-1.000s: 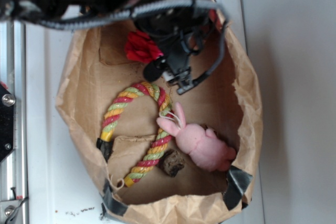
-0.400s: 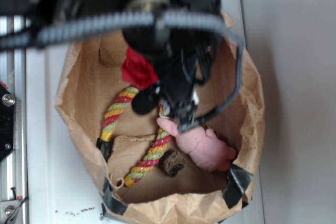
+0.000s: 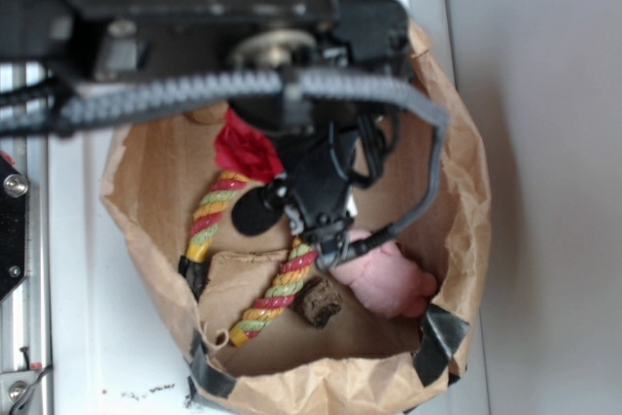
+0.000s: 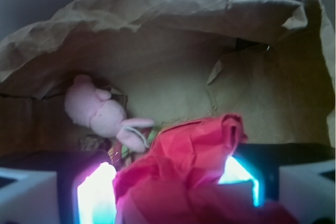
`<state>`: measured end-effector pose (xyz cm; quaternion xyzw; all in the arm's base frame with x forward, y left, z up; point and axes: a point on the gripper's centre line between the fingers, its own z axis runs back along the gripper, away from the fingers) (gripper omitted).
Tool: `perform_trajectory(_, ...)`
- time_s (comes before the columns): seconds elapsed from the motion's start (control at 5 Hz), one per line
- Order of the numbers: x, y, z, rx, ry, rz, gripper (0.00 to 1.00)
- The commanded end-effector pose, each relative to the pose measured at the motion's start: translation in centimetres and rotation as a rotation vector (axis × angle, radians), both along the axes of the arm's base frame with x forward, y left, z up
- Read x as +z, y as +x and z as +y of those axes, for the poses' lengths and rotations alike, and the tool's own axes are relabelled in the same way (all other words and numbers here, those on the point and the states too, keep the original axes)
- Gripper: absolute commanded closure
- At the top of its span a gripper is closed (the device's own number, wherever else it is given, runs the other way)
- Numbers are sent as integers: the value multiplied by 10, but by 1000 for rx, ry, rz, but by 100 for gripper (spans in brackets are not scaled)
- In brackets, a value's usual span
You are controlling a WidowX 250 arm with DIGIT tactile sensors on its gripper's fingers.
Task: Grab the red paper.
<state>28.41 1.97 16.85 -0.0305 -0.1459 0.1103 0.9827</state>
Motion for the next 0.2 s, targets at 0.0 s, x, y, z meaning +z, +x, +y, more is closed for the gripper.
perform_trajectory(0.0,29,1,-1,-49,-1,-76,100)
